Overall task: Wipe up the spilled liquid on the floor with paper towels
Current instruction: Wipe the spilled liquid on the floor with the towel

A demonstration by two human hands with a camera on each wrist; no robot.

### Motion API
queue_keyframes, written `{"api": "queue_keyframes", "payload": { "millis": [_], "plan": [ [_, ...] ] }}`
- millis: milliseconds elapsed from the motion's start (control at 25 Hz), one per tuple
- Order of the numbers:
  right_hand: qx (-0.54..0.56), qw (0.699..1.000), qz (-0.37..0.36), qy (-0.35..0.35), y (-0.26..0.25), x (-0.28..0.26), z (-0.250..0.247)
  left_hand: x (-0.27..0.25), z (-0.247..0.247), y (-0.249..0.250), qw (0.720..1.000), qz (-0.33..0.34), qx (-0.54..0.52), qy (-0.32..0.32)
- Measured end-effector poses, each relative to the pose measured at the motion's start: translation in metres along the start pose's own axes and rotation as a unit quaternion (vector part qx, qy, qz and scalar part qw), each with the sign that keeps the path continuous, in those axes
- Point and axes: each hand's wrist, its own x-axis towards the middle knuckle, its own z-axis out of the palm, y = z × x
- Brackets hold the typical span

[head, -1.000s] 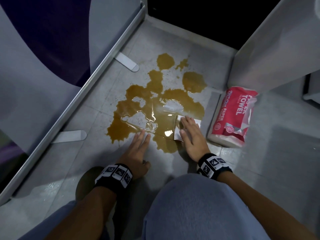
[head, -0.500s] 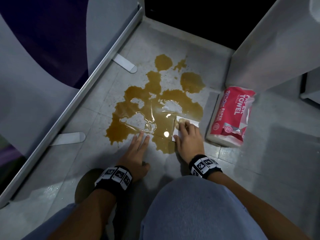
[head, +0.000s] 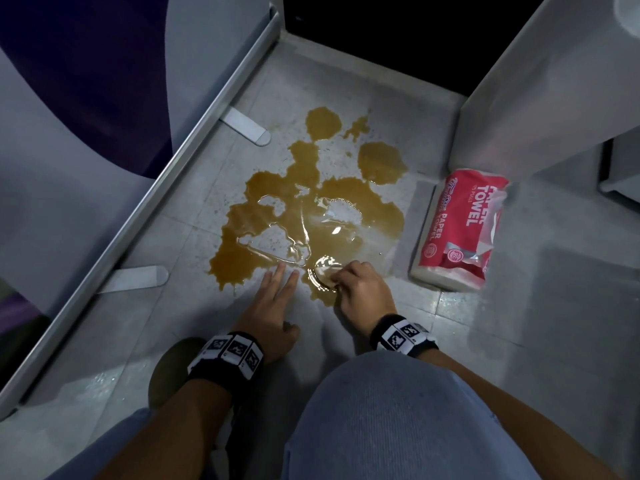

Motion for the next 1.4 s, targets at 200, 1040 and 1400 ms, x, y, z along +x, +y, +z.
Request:
{"api": "queue_keyframes", "payload": {
  "millis": [200, 1040, 1400],
  "plan": [
    [0.264, 0.933, 0.242, -0.044, -0.011, 0.045, -0.024, 0.002, -0.001, -0.006, 1.0, -0.008, -0.017, 0.001],
    [-0.151, 0.987, -0.056, 0.017, 0.012, 0.068, -0.008, -0.001, 0.001, -0.005, 1.0, -0.011, -0.022, 0.007],
    [-0.142, 0.985, -0.092, -0.035, 0.005, 0.072, 0.009, 0.001, -0.002, -0.005, 0.999, -0.018, -0.031, -0.003]
  ]
}}
